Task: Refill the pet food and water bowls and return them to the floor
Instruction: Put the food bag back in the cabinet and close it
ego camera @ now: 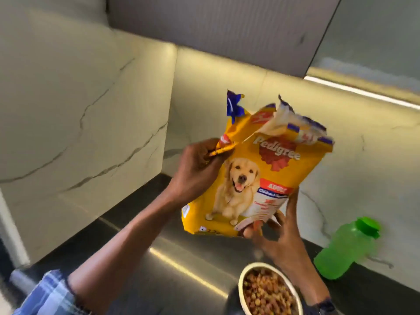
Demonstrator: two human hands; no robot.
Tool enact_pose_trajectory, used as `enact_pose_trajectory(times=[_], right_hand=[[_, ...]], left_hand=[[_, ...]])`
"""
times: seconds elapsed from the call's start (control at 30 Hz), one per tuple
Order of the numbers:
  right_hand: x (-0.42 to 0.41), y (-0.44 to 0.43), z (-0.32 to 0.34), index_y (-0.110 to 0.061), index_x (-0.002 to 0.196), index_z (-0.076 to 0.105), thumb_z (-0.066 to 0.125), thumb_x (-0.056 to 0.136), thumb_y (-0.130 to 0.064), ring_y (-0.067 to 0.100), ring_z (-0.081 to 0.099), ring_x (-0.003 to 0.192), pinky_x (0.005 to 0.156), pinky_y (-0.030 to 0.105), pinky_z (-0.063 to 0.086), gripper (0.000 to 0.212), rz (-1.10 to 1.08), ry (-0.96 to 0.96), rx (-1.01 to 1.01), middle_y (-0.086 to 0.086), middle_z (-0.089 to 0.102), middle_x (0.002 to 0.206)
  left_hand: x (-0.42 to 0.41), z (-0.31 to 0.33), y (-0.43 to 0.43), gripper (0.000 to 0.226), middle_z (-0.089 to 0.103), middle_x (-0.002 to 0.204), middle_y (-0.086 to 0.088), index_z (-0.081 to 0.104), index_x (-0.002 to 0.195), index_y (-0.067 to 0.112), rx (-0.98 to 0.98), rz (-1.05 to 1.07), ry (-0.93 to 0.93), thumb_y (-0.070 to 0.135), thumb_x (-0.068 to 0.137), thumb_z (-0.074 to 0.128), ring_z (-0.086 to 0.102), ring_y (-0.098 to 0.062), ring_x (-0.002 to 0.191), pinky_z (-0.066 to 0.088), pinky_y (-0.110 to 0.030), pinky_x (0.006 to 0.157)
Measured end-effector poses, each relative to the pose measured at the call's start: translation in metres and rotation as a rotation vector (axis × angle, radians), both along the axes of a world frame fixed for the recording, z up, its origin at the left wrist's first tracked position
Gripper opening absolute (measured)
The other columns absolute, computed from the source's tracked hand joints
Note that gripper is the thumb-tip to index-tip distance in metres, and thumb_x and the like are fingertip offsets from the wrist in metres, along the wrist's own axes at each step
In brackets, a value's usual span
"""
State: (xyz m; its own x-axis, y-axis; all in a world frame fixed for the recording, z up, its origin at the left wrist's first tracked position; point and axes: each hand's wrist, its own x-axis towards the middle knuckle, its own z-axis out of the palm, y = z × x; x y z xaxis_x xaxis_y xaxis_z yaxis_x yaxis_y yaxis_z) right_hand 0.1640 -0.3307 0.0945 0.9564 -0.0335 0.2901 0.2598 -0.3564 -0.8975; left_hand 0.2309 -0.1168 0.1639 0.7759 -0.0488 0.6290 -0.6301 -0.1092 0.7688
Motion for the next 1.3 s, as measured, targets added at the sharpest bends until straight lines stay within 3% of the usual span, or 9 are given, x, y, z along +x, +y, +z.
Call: enact_pose_trajectory(times=[0.17,0.3,0.4,0.5,0.7,0.87,1.0,1.2,1.3], right_hand=[[-0.031,-0.032,0.087,-0.079,0.132,0.005,0.092,0.020,-0.062,0.006,0.059,0.114,0.061,0.013,0.055,0.143,-0.161,-0.196,-0.004,-0.025,0.051,0.130],[-0.059,-0.062,0.162,-0.085,0.122,0.020,0.089,0.000,-0.064,0.007,0.067,0.099,0.049,0.013,0.053,0.142,-0.356,-0.338,-0.002,-0.024,0.065,0.114],[-0.072,-0.078,0.213,-0.085,0.119,0.024,0.085,0.001,-0.071,-0.004,0.071,0.083,0.050,0.010,0.052,0.133,-0.455,-0.444,-0.059,-0.035,0.069,0.094],[-0.074,-0.095,0.253,-0.082,0.121,0.025,0.089,0.011,-0.067,0.000,0.072,0.078,0.051,0.016,0.054,0.128,-0.512,-0.491,-0.083,-0.025,0.071,0.089],[-0.044,-0.139,0.302,-0.074,0.124,0.030,0.091,0.035,-0.047,0.014,0.066,0.095,0.049,0.030,0.058,0.111,-0.601,-0.538,-0.070,-0.006,0.065,0.111],[-0.002,-0.164,0.317,-0.048,0.147,0.018,0.090,0.041,-0.050,0.028,0.063,0.105,0.077,0.056,0.059,0.129,-0.677,-0.550,-0.056,0.009,0.058,0.127],[0.031,-0.179,0.325,-0.045,0.146,0.017,0.086,0.044,-0.055,0.022,0.063,0.092,0.060,0.048,0.062,0.123,-0.699,-0.535,-0.030,0.006,0.054,0.114],[0.078,-0.205,0.329,-0.018,0.150,0.011,0.087,0.068,-0.028,0.022,0.061,0.099,0.085,0.045,0.056,0.112,-0.658,-0.427,-0.147,0.006,0.059,0.118],[0.085,-0.215,0.336,-0.009,0.141,0.017,0.086,0.072,-0.020,0.010,0.062,0.078,0.059,0.020,0.055,0.098,-0.646,-0.248,-0.312,0.003,0.060,0.105]], left_hand=[[-0.013,0.095,-0.035,0.023,0.078,0.096,0.003,0.072,0.103,0.019,-0.101,-0.233,-0.128,0.031,0.098,0.053,0.075,-0.014,0.085,0.063,-0.039,0.071],[-0.018,0.162,-0.064,0.025,0.076,0.103,0.012,0.065,0.111,0.032,-0.189,-0.457,-0.222,0.040,0.093,0.049,0.074,-0.009,0.090,0.061,-0.025,0.069],[-0.016,0.210,-0.090,0.031,0.075,0.108,0.008,0.061,0.123,0.028,-0.193,-0.535,-0.267,0.038,0.097,0.048,0.074,-0.010,0.093,0.062,-0.030,0.076],[-0.008,0.252,-0.119,0.029,0.074,0.110,0.005,0.059,0.124,0.026,-0.197,-0.561,-0.301,0.036,0.101,0.045,0.073,-0.011,0.093,0.061,-0.030,0.078],[0.032,0.316,-0.182,0.047,0.065,0.127,-0.005,0.047,0.140,0.025,-0.003,-0.342,-0.402,0.050,0.102,0.034,0.064,-0.027,0.110,0.052,-0.049,0.095],[0.079,0.342,-0.219,0.055,0.052,0.134,-0.019,0.034,0.148,0.033,0.278,0.000,-0.341,0.057,0.101,0.020,0.052,-0.042,0.121,0.043,-0.051,0.102],[0.109,0.356,-0.235,0.053,0.053,0.141,-0.017,0.030,0.152,0.032,0.309,0.005,-0.311,0.052,0.103,0.021,0.051,-0.041,0.125,0.043,-0.048,0.103],[0.135,0.356,-0.257,0.058,0.055,0.137,-0.017,0.024,0.152,0.038,0.406,0.073,-0.231,0.061,0.100,0.015,0.054,-0.042,0.119,0.049,-0.051,0.096],[0.143,0.340,-0.264,0.070,0.048,0.148,-0.009,0.028,0.151,0.030,0.491,-0.075,-0.117,0.070,0.094,0.026,0.051,-0.037,0.127,0.045,-0.051,0.104]])
